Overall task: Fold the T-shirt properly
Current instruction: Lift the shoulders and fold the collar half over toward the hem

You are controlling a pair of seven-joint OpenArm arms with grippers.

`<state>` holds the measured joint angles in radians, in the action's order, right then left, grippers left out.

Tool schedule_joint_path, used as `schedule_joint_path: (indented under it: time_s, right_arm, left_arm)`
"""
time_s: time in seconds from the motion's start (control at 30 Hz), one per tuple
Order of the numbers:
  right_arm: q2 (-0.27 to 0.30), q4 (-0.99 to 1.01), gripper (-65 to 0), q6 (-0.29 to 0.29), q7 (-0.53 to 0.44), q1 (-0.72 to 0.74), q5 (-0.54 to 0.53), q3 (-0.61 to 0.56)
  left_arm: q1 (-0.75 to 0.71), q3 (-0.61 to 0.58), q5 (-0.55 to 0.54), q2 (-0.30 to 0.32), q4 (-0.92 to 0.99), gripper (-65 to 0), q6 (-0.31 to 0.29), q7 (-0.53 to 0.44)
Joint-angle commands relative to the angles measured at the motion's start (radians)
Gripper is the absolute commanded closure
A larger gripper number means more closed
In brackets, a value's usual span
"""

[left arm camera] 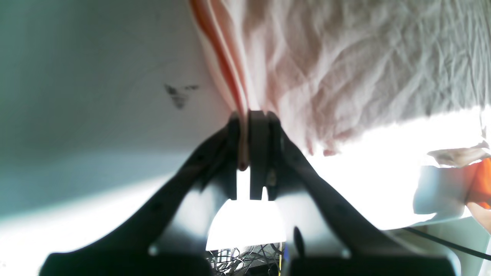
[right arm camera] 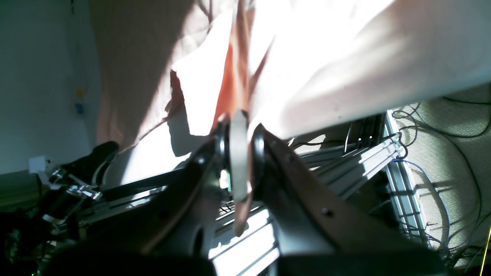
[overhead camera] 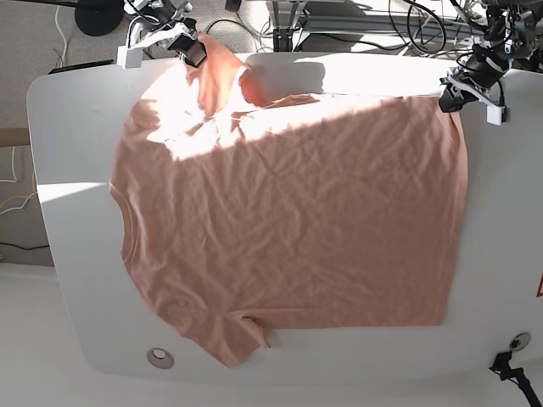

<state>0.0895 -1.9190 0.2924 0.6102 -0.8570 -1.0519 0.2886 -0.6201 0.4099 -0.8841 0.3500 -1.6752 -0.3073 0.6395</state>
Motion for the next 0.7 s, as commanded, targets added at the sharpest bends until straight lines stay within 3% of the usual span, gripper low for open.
schedule_joint_path:
  time_s: [0.0, 0.1, 0.2, 0.33, 0.53, 0.67]
  right_arm:
    - [0.005, -0.04, 0.0, 0.015, -0.005, -0.032, -0.018, 0.004]
    - [0.006, -0.076, 0.0, 0.02, -0.005, -0.06, -0.02, 0.005]
    - [0.005, -0.086, 0.0, 0.06, -0.005, -0.052, -0.024, 0.019]
    - [0.036, -0.079, 0.0, 0.064, -0.005, 0.029, -0.107, 0.051]
    - [0.088, -0.056, 0.0, 0.057, -0.005, 0.196, -0.182, 0.05]
    - [0.089, -0.043, 0.0, 0.055, -0.005, 0.293, -0.182, 0.05]
  left_arm:
    - [-0.031, 0.008, -0.014, 0.013, -0.061, 0.0, -0.008, -0.013]
    - [-0.086, 0.008, -0.014, 0.013, -0.133, 0.0, -0.008, -0.013]
    - [-0.114, 0.008, -0.014, 0.013, -0.199, 0.0, -0.008, -0.013]
    - [-0.1, 0.007, -0.013, 0.014, -0.234, 0.0, -0.008, -0.019]
    - [0.075, 0.007, -0.011, 0.013, -0.23, 0.0, -0.008, -0.016]
    - [0.185, 0.005, -0.01, 0.013, -0.213, 0.0, -0.008, -0.013]
